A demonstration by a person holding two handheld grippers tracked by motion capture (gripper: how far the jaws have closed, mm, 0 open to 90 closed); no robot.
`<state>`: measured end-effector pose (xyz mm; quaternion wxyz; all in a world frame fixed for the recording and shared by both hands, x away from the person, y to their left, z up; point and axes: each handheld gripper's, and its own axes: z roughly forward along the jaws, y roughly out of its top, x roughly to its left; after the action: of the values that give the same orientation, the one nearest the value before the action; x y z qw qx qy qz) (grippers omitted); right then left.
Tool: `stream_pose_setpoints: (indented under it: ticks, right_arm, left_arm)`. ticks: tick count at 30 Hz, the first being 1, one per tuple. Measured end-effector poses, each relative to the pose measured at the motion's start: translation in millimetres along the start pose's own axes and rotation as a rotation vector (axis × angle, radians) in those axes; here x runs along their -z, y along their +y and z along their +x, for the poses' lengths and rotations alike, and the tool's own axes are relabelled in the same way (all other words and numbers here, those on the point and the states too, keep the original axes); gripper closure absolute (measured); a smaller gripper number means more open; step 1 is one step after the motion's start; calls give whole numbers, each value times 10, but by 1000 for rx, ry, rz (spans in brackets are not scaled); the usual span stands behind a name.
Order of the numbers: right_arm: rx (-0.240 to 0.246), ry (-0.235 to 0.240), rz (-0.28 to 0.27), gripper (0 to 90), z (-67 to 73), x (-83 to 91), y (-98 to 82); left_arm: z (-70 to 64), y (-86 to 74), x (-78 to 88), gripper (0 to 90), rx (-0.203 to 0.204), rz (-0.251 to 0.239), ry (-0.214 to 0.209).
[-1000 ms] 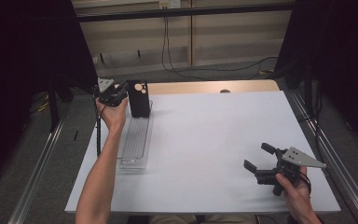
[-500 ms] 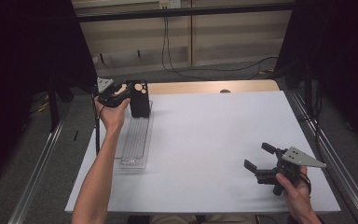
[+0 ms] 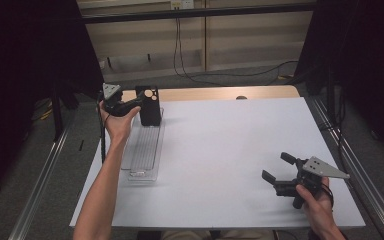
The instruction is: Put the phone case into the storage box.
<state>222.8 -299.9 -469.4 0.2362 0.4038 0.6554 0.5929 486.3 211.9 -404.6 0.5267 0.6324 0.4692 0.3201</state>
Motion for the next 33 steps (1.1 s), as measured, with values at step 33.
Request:
stream_pose_setpoints:
  ticks: [33]
  right_arm:
    - [12,-24,-8,3,14,30,21]
  left_arm:
    - [-225,-39,398,25,-35,42,-160]
